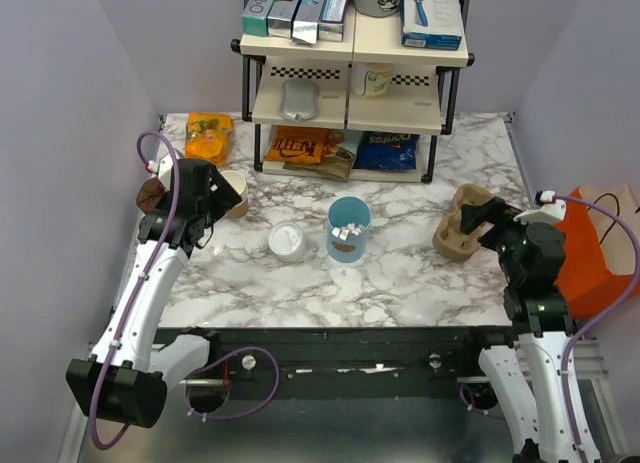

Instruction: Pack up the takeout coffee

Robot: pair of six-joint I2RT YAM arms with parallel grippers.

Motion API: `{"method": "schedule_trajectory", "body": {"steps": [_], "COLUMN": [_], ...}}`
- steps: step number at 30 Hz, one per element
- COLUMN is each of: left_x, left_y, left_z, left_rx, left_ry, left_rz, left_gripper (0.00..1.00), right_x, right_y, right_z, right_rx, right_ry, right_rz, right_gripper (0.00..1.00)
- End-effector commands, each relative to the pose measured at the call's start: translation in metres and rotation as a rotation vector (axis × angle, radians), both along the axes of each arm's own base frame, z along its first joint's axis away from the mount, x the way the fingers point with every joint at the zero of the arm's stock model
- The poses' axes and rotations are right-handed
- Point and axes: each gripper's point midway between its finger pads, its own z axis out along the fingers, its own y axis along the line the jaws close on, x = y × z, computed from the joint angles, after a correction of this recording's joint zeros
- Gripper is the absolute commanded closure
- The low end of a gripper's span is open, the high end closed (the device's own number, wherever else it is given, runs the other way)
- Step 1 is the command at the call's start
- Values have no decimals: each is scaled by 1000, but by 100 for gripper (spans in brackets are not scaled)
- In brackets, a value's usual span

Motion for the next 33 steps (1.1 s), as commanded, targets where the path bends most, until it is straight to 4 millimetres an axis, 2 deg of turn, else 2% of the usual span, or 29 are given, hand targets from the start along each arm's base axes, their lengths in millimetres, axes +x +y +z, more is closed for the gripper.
{"method": "schedule_trajectory", "body": {"steps": [1, 3, 4, 6, 8, 9, 10, 13, 14, 15, 17, 21, 22, 25, 29, 33], "left_x": [3, 5, 6, 12, 18, 21, 25, 39, 42, 45, 52, 67, 71, 78, 76, 75], "left_y": [9, 8, 9, 6, 9, 10, 12, 21, 24, 28, 29, 31, 33, 34, 41, 43], "left_z": [7, 4, 5, 6, 13, 11, 15, 16, 15, 7, 11, -1, -1, -11, -24, -35], "left_rx": [30, 28, 29, 24, 10, 7, 9, 22, 18, 19, 14, 16, 17, 22, 52, 65], "left_ry": [-24, -13, -12, -9, -17, -2, -11, -11, -1, 41, 56, 93, 92, 138, 200, 243], "left_rz": [33, 33, 35, -1, 3, 6, 13, 52, 56, 72, 71, 93, 100, 108, 146, 149], "left_gripper": [1, 1, 1, 1, 1, 1, 1, 1, 1, 1, 1, 1, 3, 21, 38, 42], "right_x": [-4, -7, -7, -8, -6, -8, -7, -4, -4, -4, -4, -2, -2, 0, 0, 1], "right_y": [8, 9, 7, 4, 11, 26, 30, 34, 33, 33, 36, 43, 43, 42, 41, 39], "right_z": [4, 8, 1, 3, 8, 10, 7, 1, -2, -6, -11, -14, -13, -16, -18, -19], "right_rx": [11, 27, 39, 72, 53, 41, 40, 34, 35, 32, 29, 29, 28, 24, 22, 19], "right_ry": [-70, -107, -100, -131, -155, -156, -142, -105, -91, -77, -59, -38, -37, -27, -23, -20], "right_rz": [47, 45, 27, -5, 46, 140, 167, 190, 187, 190, 208, 252, 253, 251, 241, 230], "right_gripper": [0, 0, 0, 0, 0, 0, 0, 0, 0, 0, 0, 0, 0, 0, 0, 0]}}
